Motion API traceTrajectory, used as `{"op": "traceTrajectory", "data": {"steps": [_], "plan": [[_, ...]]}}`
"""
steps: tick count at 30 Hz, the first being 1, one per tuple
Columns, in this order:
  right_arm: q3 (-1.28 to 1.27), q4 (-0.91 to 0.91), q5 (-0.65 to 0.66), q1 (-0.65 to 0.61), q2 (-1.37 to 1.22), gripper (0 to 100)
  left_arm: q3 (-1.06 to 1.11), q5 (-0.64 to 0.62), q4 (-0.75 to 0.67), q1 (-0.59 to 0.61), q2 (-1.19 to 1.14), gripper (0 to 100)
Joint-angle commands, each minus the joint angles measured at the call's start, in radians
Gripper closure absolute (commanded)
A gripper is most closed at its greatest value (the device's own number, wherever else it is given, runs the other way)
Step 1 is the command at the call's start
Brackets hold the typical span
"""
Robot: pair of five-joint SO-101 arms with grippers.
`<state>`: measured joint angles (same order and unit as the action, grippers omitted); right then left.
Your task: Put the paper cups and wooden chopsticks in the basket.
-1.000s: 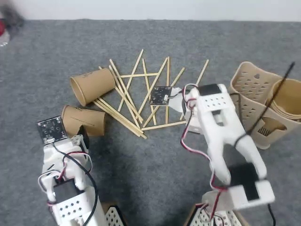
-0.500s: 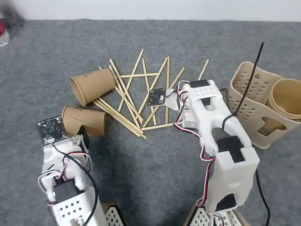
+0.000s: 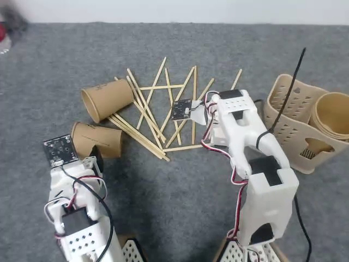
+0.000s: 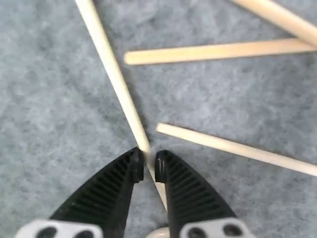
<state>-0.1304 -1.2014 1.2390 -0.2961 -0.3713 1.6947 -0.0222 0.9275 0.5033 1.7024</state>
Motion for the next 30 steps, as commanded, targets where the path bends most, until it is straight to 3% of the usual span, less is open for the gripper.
{"op": "traceTrajectory", "data": {"steps": [1, 8, 15, 22, 30], "plan": [[0.032, -0.105, 0.003, -0.065, 0.117, 99.1, -0.005, -0.002, -0.006, -0.006, 0.009, 77], [0.028, -0.165, -0.066, -0.116, 0.351, 99.1, -0.005, -0.002, -0.005, -0.006, 0.009, 77], [-0.068, -0.107, -0.075, -0.128, 0.257, 98.0, -0.005, -0.002, -0.002, -0.006, 0.009, 77], [-0.038, -0.022, -0.072, -0.186, 0.107, 72.1, -0.005, -0.002, -0.003, -0.006, 0.009, 77], [0.092, -0.024, -0.02, -0.197, -0.085, 82.1, -0.005, -0.002, -0.005, -0.006, 0.009, 77]]}}
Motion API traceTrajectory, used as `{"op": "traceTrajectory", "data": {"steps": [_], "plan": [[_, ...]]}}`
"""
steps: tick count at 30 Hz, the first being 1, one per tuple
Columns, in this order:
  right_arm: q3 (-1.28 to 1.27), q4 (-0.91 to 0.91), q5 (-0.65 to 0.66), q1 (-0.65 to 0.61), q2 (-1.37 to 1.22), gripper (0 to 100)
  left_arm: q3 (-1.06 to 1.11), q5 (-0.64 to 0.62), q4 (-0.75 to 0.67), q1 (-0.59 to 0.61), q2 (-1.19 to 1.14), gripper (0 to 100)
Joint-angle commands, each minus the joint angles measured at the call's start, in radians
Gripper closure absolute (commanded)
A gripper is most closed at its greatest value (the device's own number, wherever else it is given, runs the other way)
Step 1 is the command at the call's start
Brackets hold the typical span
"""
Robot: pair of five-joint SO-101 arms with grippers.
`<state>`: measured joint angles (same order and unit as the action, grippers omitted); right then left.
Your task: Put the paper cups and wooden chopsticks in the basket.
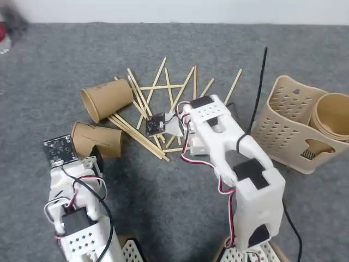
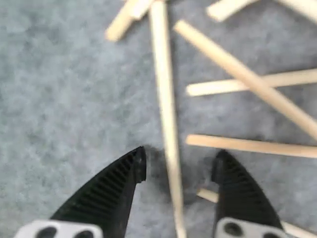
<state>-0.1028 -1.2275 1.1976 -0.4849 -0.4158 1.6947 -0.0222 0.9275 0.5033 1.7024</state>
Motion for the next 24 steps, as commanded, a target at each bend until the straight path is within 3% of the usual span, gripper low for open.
{"op": "traceTrajectory", "data": {"steps": [1, 6, 18, 24], "plan": [[0.084, -0.012, 0.021, -0.008, -0.054, 83.4, -0.005, -0.002, -0.005, -0.006, 0.009, 77], [0.097, -0.056, 0.023, -0.042, -0.067, 99.8, -0.005, -0.002, -0.005, -0.006, 0.009, 77], [0.083, -0.133, 0.009, -0.133, 0.036, 99.2, -0.005, -0.002, -0.003, -0.006, 0.009, 77], [0.135, -0.154, -0.115, -0.134, 0.223, 99.2, -0.005, -0.002, -0.005, -0.006, 0.009, 77]]}}
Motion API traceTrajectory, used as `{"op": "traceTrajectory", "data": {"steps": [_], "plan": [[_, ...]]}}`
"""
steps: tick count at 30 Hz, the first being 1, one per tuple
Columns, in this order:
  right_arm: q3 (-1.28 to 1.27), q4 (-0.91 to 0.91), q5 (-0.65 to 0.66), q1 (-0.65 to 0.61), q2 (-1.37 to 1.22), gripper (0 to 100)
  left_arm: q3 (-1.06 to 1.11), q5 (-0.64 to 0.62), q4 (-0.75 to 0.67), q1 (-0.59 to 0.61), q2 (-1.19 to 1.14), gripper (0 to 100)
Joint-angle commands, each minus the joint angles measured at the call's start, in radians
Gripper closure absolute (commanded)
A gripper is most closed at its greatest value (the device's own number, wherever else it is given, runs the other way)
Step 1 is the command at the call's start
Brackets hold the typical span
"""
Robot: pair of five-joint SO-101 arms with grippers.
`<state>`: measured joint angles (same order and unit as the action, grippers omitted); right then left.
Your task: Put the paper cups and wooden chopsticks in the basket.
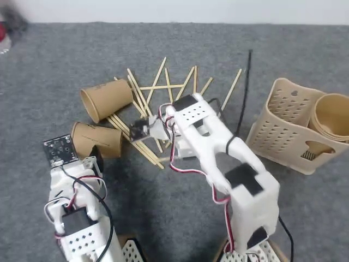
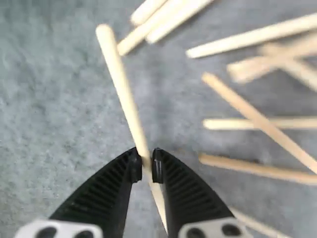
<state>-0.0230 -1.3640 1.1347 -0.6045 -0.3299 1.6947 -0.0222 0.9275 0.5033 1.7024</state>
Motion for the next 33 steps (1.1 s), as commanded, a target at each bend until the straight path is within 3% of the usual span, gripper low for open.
{"op": "traceTrajectory", "data": {"steps": [1, 8, 11, 15, 22, 25, 33], "plan": [[0.055, -0.015, -0.063, -0.022, 0.171, 99.2, -0.005, -0.002, -0.005, -0.006, 0.009, 77], [0.109, -0.019, -0.245, -0.05, 0.427, 99.2, -0.005, -0.002, -0.005, -0.006, 0.009, 77], [0.221, -0.021, -0.377, -0.002, 0.565, 99.2, -0.005, -0.002, -0.005, -0.006, 0.009, 77], [0.353, -0.019, -0.572, 0.168, 0.727, 99.2, -0.005, -0.002, -0.005, -0.006, 0.009, 77], [0.364, -0.008, -0.987, 0.59, 0.924, 99.2, -0.005, -0.002, 0.0, -0.006, 0.009, 77], [0.342, -0.008, -1.037, 0.679, 0.952, 99.2, -0.005, -0.002, 0.002, -0.006, 0.009, 77], [0.238, 0.203, -1.034, 0.68, 0.946, 99.2, -0.005, -0.002, 0.002, -0.002, 0.009, 77]]}}
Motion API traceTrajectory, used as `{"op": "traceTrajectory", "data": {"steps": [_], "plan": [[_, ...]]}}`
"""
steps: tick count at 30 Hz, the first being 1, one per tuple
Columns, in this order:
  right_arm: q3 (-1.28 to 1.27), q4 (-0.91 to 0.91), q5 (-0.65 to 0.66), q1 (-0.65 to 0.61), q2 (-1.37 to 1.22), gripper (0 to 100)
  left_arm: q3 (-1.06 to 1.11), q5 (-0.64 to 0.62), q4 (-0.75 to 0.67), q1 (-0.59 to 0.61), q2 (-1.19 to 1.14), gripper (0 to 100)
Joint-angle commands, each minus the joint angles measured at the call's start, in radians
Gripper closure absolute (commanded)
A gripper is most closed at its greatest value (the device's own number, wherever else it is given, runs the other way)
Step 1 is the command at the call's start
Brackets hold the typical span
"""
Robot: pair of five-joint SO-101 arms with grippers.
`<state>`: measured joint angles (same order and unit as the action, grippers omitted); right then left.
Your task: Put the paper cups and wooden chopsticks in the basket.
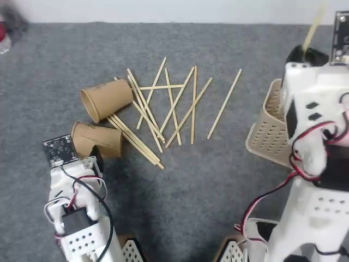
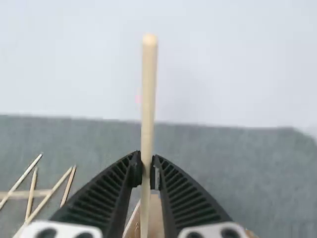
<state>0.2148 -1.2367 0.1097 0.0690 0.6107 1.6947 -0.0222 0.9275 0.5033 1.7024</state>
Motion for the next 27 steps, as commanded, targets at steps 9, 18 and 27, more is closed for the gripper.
{"op": "traceTrajectory", "data": {"steps": [9, 18, 27], "plan": [[-0.247, 0.14, 0.086, 0.025, -0.007, 99.1, -0.005, -0.002, 0.002, -0.002, 0.009, 77], [-0.264, 0.134, 0.097, 0.004, -0.007, 71.2, -0.005, -0.002, -0.002, -0.003, 0.009, 77], [-0.262, 0.119, 0.092, -0.228, -0.019, 81.2, -0.005, -0.002, -0.003, -0.005, 0.009, 77]]}}
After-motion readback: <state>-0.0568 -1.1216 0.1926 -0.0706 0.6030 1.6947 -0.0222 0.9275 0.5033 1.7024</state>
